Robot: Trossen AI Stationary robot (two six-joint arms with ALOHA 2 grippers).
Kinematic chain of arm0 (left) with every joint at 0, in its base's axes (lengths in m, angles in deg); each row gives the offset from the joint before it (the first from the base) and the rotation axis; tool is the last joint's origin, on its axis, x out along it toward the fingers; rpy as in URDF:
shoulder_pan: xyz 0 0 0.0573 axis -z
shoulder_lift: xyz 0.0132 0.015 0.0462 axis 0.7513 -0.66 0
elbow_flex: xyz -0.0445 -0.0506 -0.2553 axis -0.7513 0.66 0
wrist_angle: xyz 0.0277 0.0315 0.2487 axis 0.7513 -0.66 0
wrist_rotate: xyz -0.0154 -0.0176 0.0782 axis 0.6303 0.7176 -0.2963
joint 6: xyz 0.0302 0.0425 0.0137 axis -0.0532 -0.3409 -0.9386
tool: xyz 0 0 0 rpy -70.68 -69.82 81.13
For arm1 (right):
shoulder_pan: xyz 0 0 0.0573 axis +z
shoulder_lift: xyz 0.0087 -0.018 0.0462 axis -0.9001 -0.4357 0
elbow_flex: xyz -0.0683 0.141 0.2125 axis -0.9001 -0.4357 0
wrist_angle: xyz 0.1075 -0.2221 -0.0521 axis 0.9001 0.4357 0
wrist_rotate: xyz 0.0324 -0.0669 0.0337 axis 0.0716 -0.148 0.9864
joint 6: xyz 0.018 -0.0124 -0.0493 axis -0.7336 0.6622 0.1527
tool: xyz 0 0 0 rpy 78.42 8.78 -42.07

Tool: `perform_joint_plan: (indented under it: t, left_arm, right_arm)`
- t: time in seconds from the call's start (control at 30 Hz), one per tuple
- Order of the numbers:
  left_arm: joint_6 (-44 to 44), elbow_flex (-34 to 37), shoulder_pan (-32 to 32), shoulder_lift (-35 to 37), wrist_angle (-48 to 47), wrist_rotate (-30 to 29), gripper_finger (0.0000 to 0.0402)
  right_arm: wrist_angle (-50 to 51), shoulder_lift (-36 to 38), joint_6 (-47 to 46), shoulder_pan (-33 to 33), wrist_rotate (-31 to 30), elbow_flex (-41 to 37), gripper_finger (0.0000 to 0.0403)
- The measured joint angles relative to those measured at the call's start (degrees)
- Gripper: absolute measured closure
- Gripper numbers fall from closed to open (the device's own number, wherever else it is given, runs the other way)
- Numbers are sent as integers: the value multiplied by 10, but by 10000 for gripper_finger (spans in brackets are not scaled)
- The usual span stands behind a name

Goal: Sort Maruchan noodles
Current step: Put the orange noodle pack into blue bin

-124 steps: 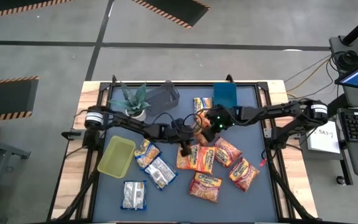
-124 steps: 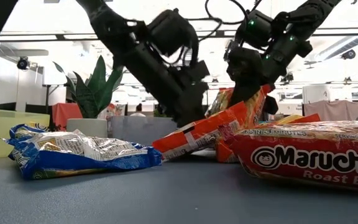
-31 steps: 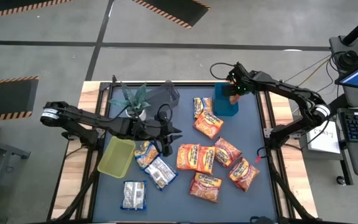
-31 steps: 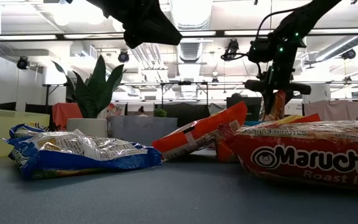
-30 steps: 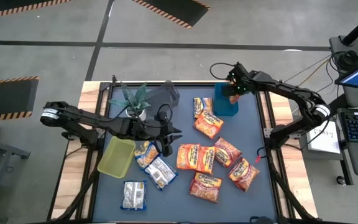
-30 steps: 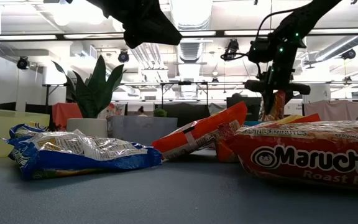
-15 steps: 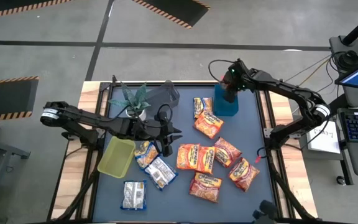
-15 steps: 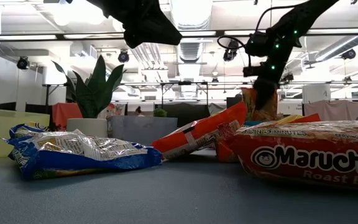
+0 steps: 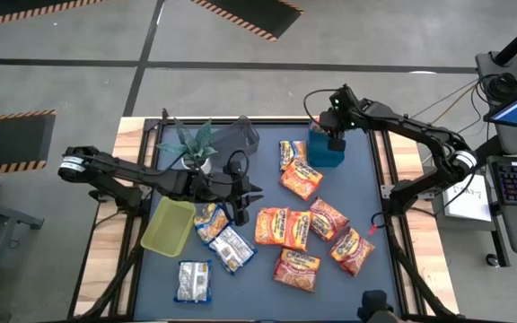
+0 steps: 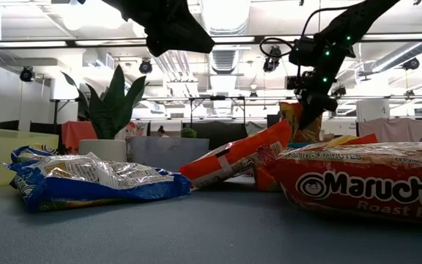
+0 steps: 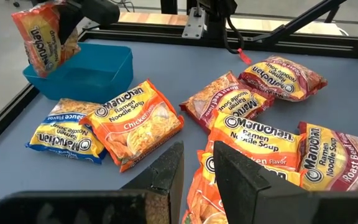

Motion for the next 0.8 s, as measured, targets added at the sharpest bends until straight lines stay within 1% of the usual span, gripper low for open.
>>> perform_joint_plan:
  t: [0.37,0.8]
  left_arm:
    - [0,0,0,0,0,0,332]
    - [0,0,0,0,0,0,332]
  right_arm:
    - [0,0,0,-5,0,-8,287]
    - [-45,0,-1,-7,0,-38,284]
